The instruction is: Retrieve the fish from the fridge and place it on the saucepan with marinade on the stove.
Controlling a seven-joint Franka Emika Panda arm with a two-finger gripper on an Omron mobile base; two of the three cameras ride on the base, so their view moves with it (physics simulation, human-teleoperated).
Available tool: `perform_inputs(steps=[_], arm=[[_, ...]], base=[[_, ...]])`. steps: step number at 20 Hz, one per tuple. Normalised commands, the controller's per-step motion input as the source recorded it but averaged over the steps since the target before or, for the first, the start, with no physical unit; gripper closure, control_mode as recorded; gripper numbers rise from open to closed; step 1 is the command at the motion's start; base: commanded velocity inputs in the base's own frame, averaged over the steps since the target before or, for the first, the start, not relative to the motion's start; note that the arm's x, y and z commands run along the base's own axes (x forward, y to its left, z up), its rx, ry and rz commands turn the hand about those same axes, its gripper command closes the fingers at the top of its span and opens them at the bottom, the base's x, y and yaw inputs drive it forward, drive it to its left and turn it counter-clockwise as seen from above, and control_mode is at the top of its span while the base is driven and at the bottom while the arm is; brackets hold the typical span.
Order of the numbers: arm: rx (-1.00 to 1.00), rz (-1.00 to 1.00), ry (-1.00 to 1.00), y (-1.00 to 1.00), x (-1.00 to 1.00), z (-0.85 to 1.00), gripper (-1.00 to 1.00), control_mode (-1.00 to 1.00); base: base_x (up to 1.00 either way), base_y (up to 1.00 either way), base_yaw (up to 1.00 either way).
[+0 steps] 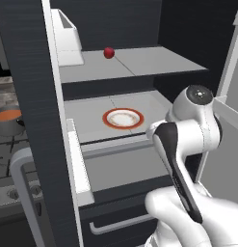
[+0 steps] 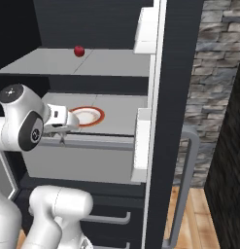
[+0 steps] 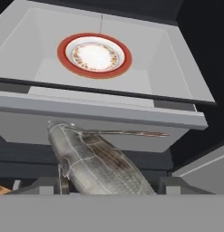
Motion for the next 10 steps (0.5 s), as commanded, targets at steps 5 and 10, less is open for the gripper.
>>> perform_inputs(steps=[5, 10], arm=[[0.0, 0.0, 0.0, 0.0, 0.0, 0.0, 1.0, -1.0], [0.0, 0.0, 0.0, 0.0, -0.24, -0.02, 1.0, -1.0]], base=[[0.0, 0.0, 0.0], [0.0, 0.0, 0.0]])
